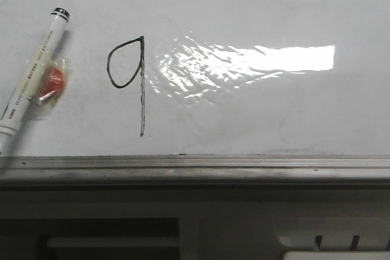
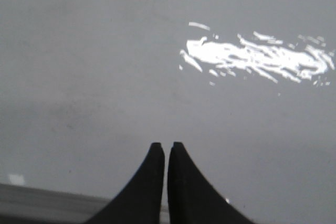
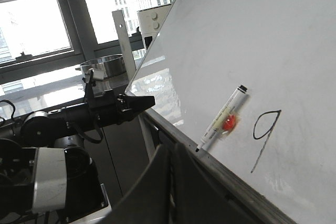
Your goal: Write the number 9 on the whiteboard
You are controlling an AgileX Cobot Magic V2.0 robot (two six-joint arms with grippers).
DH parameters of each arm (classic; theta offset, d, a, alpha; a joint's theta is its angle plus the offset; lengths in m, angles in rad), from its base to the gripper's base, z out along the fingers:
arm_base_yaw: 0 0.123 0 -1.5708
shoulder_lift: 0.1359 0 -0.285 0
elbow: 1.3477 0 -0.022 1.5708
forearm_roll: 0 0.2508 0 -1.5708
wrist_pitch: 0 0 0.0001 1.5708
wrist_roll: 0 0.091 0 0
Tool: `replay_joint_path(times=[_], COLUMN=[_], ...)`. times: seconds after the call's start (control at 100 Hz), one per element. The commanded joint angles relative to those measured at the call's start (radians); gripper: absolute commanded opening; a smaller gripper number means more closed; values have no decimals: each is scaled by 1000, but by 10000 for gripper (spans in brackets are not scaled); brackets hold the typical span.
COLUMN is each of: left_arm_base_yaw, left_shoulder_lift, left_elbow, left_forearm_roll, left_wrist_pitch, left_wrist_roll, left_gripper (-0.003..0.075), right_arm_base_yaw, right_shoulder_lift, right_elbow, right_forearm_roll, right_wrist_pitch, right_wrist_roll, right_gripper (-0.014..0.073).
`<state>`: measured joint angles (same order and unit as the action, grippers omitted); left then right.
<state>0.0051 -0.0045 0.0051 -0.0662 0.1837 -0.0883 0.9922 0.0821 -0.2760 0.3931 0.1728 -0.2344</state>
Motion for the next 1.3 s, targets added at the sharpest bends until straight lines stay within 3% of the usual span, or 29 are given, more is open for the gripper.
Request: replay_joint_path(times=[0.0,0.08,0.9,1.11,1.24,1.29], left_arm_base_yaw=[3,3,3,3,3,3], left_shoulder_lift=[-30,-30,-28,-28,-28,-28], left_elbow=[40,40,40,40,40,40], left_forearm_roll=[11,11,11,11,11,11], left_wrist_pitch=[21,127,125,125,125,123], left_wrist_roll=[-13,-11,-9,-9,-9,-9], left_gripper=[-20,-20,-20,-20,-20,-20], right_arm_base_yaw=[1,1,1,-34,-91,-120], right_shoulder_lift=[8,8,8,-10,-10,-10], right_elbow=[-24,-24,-24,140,324,307], right_forearm_roll=[-5,-5,-5,-5,-5,23], right_wrist_pitch=[-76,-76,-76,-274,-567,-481], right_wrist_roll=[-11,-11,-11,-11,-8,-8], right_gripper=[-49,-49,-49,-49,-49,-49])
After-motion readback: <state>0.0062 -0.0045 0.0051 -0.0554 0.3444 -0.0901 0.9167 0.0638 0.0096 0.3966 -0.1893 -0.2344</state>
